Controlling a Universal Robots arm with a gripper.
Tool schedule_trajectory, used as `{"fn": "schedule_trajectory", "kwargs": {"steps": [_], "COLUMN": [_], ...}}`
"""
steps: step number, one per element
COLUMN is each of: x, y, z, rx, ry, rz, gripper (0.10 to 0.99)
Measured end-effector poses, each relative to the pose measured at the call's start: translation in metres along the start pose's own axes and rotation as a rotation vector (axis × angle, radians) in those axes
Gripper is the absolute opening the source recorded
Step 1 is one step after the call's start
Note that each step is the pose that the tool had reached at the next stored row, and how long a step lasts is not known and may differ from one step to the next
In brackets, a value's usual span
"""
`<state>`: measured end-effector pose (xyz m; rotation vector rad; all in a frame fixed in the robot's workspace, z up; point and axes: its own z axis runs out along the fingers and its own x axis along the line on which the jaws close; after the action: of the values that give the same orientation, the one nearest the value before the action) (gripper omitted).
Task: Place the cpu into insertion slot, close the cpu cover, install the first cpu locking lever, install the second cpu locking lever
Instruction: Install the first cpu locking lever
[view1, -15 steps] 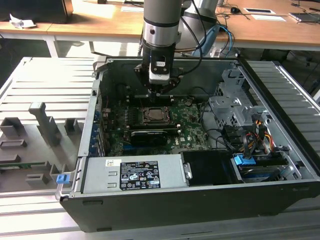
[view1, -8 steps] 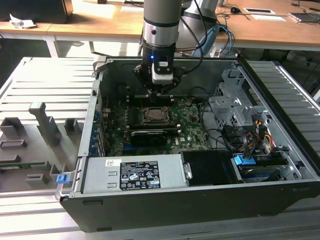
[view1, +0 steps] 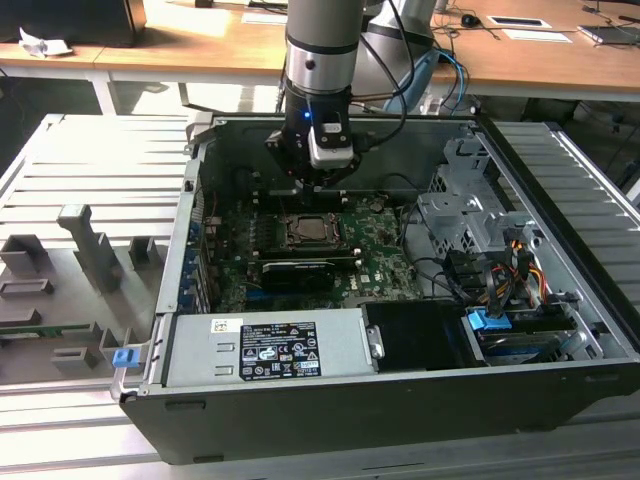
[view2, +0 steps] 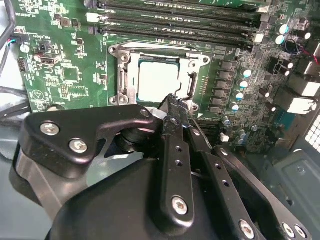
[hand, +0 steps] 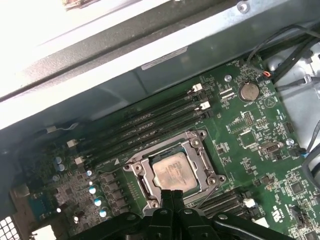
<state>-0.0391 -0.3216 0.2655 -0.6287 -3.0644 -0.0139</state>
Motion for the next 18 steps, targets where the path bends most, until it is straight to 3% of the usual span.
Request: {"fn": "schedule_trajectory", "kwargs": {"steps": [18], "x": [0.0000], "y": [0.0000], "z": [0.0000], "rx": [0.002], "ry": [0.0008], "rz": [-0.128], "gripper": [0.106]}}
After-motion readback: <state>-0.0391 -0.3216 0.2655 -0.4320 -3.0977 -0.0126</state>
